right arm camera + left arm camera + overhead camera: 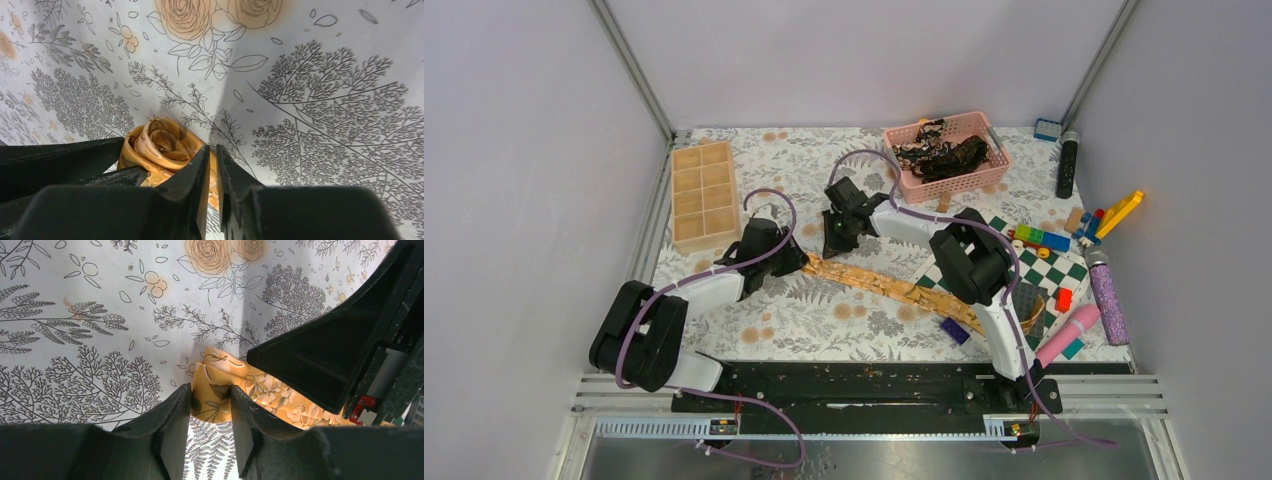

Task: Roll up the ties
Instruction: Roll the tie at the center of the board.

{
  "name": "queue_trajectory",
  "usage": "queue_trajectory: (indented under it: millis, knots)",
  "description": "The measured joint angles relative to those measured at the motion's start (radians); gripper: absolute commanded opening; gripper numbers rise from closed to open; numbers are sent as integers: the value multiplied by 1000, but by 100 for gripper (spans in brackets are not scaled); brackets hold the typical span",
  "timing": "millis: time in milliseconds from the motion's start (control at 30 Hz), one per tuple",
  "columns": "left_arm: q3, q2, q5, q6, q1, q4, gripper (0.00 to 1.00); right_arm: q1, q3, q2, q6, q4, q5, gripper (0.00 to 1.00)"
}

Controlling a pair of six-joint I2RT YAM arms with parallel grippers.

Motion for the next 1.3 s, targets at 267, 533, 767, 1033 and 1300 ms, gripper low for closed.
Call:
queue_trajectory:
  millis: [267, 533, 767, 1033, 1300]
  knots:
    - [0, 0, 0, -4, 0, 0, 36, 12, -25, 0, 12, 18, -48, 12]
    - [0, 0, 0, -4, 0, 0, 35, 16, -34, -3, 23, 35, -56, 23]
    - [-2, 0, 0, -4, 0, 2, 31, 20, -64, -43, 20, 34, 10, 36]
    - [-10, -10, 7, -3, 0, 3, 30, 20, -148, -168, 21, 39, 68, 24]
    - [-22, -11, 8, -3, 0, 7, 31, 20, -253, -211, 121, 145, -24, 19]
